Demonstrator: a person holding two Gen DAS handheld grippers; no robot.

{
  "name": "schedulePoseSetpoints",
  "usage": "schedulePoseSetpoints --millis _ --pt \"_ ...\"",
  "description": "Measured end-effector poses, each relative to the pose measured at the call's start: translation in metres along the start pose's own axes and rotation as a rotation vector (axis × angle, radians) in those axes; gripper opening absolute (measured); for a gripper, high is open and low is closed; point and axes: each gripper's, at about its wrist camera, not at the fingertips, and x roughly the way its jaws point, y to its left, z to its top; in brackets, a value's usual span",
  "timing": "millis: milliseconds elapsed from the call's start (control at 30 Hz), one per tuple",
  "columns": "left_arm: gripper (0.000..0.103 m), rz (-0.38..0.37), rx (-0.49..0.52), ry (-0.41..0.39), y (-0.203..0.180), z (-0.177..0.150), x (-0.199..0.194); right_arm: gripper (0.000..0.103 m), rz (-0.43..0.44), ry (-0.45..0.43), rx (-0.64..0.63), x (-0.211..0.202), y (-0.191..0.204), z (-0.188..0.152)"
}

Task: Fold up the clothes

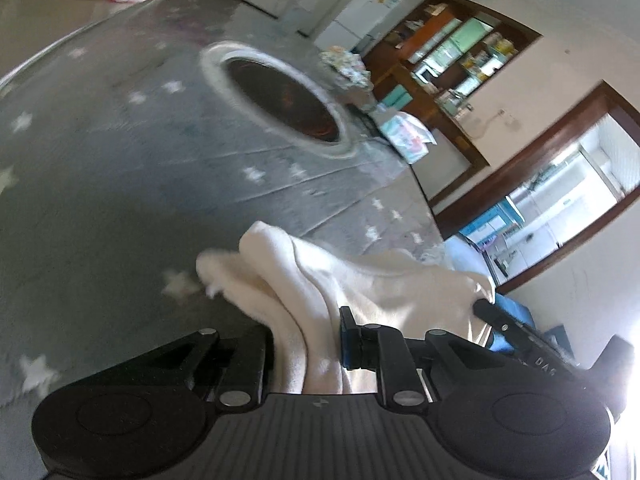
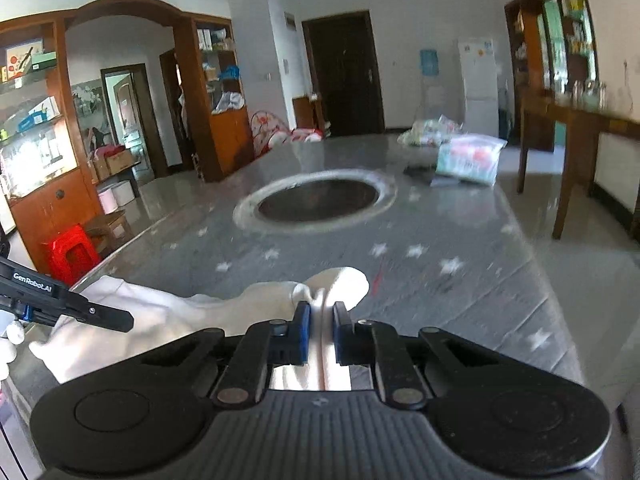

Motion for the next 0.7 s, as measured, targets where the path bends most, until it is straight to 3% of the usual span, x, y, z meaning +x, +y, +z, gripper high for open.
schedulePoseSetpoints --millis 367,700 --pt "0.018 -0.065 0.112 0.016 -0.07 0.032 0.038 0.01 -0.151 -0.115 -0.061 -0.039 -0.031 0.041" --pt "0.018 -0.094 0.169 0.06 -0.119 0.051 0.085 0.01 -0.275 -0.137 -0.063 -0.046 -0.066 0.057"
